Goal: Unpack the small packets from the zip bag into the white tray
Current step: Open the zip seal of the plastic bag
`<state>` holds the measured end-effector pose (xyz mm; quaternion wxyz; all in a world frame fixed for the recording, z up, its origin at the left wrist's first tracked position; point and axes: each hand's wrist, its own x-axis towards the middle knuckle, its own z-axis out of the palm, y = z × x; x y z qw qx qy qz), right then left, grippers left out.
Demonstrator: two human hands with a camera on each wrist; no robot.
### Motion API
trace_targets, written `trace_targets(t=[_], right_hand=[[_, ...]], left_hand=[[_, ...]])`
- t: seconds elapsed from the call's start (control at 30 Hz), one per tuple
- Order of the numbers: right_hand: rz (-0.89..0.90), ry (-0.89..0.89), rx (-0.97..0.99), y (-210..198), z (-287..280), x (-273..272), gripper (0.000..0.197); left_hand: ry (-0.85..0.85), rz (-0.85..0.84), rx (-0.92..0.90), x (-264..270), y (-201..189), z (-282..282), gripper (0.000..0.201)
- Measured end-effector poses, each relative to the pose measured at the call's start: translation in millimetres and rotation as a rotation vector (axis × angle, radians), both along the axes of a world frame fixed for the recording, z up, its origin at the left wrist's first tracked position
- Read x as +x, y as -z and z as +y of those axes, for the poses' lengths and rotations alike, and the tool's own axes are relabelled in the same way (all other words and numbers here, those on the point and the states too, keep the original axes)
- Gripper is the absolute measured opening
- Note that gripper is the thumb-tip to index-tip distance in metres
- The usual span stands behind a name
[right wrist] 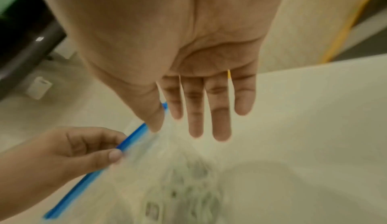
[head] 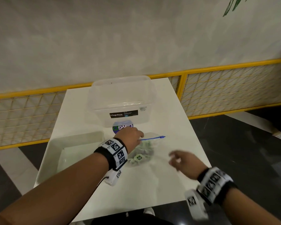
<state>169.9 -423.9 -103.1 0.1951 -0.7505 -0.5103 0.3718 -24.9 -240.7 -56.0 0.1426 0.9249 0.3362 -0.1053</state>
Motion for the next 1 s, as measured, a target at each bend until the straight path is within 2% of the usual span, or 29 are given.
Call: trace_targets(t=[0.07,0.13,0.23,0.43,0.6,0.77,0.9,1.0], right_hand=[[-0.088,0.050,0.104,-6,33,5,0.038],[-0.101,0.042,0.154,-19,62,6,0.047],[-0.145,0.037,0.160,-22,86,7,0.036],[-0.175,0.011,0.174,-22,97,2,0.013],[-0.157,-0.024,0.195,-26,100,-3,0.014],[-0.261,-0.062,0.245,-24,100,2,0.016],[-0.258,-0.047,0.277,-23,96,5,0.016],[-0.281,-0.058,0.297,-21,91,11,0.016]], left_hand=[[-0.009,-0.013,-0.009,7,-5,-3,0.026],[-0.046,-0.054,-0.015,8,-8,-4,0.025],[-0.122,-0.101,-0.003,-1,-9,3,0.023],[-0.143,-0.145,0.115,-8,-7,14,0.018],[-0.089,-0.236,-0.031,27,-6,0,0.025],[-0.094,-0.226,0.015,47,-6,-4,0.025],[-0.171,-0.282,0.070,18,-2,7,0.017],[-0.234,-0.226,0.098,-23,-1,25,0.016]])
